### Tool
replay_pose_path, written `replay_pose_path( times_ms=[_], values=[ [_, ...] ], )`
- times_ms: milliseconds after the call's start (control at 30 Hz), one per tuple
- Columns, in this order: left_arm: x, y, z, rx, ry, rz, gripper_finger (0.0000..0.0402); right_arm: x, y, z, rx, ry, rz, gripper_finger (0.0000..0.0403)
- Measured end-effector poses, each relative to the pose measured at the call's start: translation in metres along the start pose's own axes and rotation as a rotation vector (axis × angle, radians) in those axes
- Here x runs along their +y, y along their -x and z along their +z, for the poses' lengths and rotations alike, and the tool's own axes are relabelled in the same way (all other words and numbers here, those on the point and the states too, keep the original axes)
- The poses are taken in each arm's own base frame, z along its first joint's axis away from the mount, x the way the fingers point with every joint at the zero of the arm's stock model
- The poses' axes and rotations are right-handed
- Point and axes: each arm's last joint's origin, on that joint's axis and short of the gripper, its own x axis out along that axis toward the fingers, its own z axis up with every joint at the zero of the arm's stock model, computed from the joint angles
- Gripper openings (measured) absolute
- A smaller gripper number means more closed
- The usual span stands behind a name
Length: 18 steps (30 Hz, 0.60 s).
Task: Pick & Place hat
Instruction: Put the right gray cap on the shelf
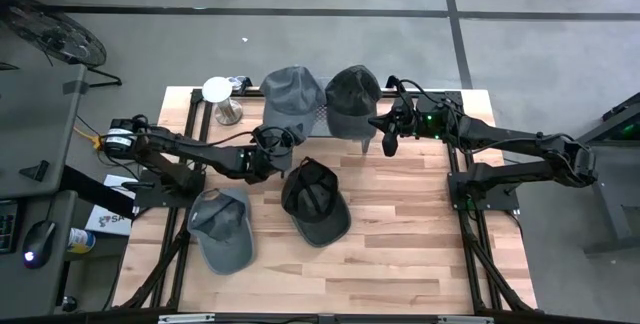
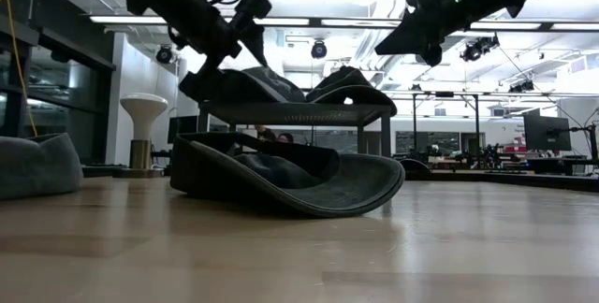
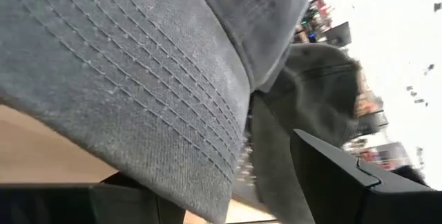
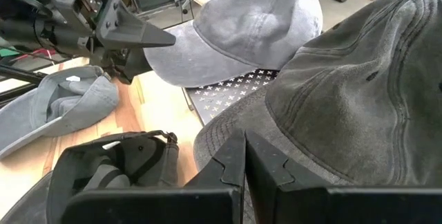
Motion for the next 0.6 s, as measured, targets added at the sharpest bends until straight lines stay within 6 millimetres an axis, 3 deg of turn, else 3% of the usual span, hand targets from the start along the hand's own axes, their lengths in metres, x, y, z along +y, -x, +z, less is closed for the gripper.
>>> replay_pose_path(
  times_ms=[600],
  values=[
    [0.0085, 0.0039, -0.0013, 0.134, -0.001, 0.075, 0.0230, -0.0001, 0.0000, -0.0001, 0.000, -0.002, -0.005, 0.0000]
  ],
)
